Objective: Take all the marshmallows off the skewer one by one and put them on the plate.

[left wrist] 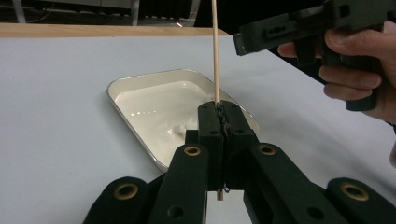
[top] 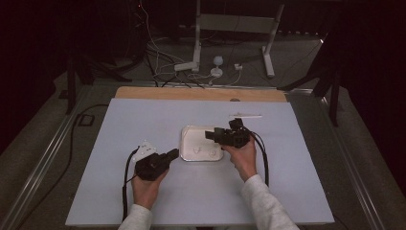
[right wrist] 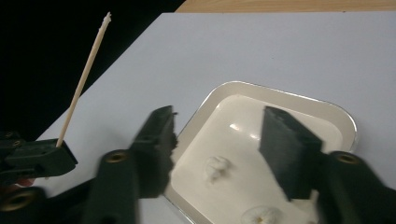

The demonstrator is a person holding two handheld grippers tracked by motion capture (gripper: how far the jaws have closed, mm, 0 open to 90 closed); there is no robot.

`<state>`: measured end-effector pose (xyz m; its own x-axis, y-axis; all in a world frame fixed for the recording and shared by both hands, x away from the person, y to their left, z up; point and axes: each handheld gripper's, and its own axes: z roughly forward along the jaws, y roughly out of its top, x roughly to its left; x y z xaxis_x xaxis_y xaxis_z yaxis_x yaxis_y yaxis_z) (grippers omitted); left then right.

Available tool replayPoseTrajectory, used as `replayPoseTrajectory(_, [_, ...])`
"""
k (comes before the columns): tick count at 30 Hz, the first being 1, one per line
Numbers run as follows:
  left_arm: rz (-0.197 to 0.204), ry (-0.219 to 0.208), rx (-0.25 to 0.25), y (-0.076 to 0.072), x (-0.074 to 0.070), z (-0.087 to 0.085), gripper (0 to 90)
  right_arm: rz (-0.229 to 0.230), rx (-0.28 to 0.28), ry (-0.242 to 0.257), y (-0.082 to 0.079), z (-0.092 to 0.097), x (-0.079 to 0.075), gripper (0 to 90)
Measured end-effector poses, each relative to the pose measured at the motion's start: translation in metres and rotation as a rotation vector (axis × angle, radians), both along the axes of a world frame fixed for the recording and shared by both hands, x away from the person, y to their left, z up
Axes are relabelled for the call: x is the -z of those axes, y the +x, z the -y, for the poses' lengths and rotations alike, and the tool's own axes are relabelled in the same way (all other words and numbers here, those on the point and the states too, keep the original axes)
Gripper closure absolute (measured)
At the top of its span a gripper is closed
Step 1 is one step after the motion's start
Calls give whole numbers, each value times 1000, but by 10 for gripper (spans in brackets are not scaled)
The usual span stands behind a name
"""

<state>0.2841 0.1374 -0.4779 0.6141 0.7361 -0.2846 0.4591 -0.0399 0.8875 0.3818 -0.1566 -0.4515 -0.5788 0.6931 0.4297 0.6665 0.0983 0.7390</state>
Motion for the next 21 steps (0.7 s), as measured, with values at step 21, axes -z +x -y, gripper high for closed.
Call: replayPoseTrajectory(21, [8,-27,-44,14,-18,7,894,167,-93,-86,-36,4,-5,0])
